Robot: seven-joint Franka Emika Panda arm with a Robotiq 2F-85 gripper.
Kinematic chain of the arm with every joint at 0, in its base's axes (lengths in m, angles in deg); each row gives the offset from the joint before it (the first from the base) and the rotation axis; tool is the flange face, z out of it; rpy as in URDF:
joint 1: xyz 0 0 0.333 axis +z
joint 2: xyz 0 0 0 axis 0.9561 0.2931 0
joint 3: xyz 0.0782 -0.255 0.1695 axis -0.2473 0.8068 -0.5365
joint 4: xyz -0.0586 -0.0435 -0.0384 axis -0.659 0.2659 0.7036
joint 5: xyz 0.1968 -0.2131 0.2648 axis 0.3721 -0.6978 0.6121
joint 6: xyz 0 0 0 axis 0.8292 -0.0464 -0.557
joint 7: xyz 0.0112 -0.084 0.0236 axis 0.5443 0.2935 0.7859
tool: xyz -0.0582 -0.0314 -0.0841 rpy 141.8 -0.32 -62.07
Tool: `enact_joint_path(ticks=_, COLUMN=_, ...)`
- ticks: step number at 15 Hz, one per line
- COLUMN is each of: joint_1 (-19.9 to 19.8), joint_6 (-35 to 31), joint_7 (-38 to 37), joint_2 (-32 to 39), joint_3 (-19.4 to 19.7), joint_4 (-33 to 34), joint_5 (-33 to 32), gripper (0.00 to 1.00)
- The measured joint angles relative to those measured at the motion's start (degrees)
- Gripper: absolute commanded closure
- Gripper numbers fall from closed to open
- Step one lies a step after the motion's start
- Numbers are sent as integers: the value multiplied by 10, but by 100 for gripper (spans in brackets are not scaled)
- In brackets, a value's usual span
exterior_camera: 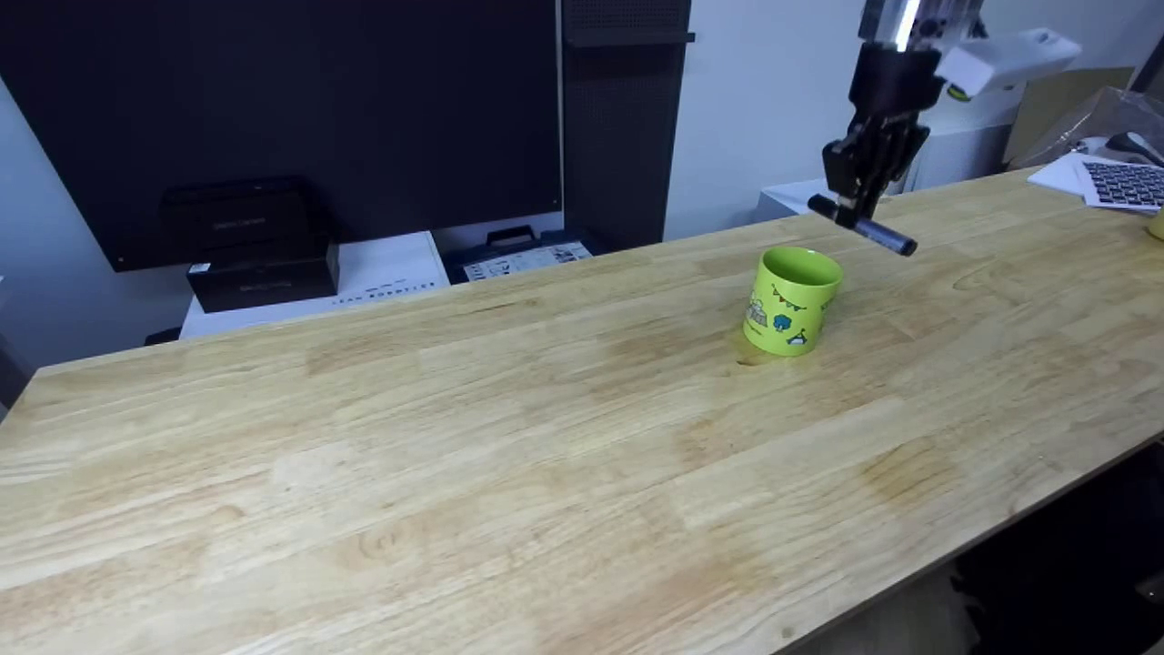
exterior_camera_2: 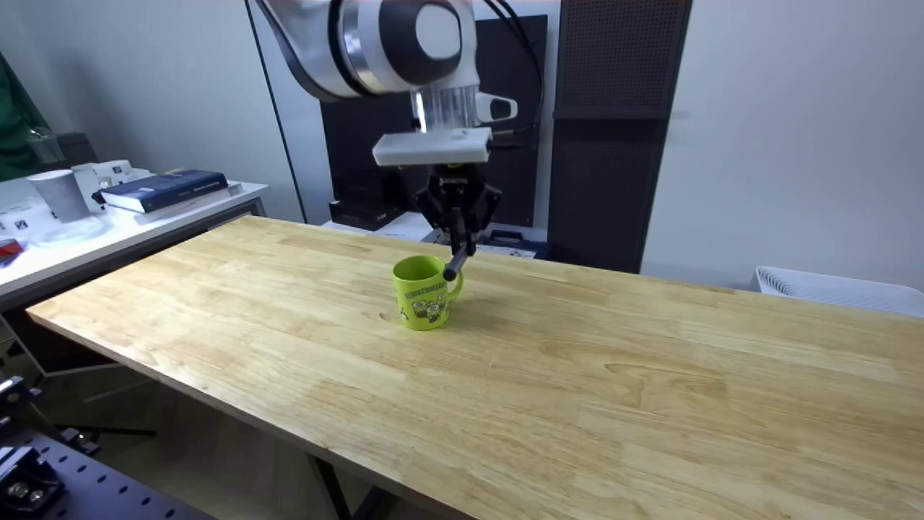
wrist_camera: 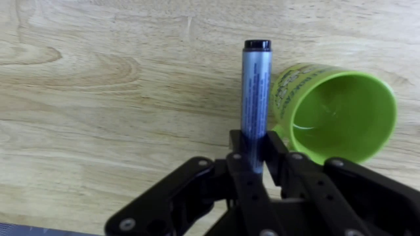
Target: Put the black marker inside the yellow mug
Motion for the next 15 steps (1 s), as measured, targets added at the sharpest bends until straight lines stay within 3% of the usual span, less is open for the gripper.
enact_joint_path(ticks=2, joint_1=17, joint_6=52, joint_7=-15, joint_2=-57, joint_3=3, joint_4=-19, joint_5=-4, gripper=95)
enact_joint_path(ticks=3, joint_1=20, joint_6=84, joint_7=-14, joint_2=-84, joint_3=-1, joint_4=-26, joint_5=1, gripper=79)
enact_joint_path(ticks=6, joint_1=21, joint_6=145, joint_7=-4, joint_2=-137, joint_3=-19, joint_4=-40, joint_5=27, gripper=79)
enact_joint_path(ticks=7, joint_1=21, joint_6=146, joint_7=-3, joint_2=-143, joint_3=-20, joint_4=-44, joint_5=29, gripper=95)
enact_joint_path(ticks=11, joint_1=20, joint_6=147, joint_7=17, joint_2=-138, joint_3=-21, joint_4=-47, joint_5=50, gripper=95)
enact_joint_path(ticks=15, joint_1=0, joint_6=187, joint_7=139, joint_2=-115, joint_3=-34, joint_4=-37, joint_5=171, gripper=95)
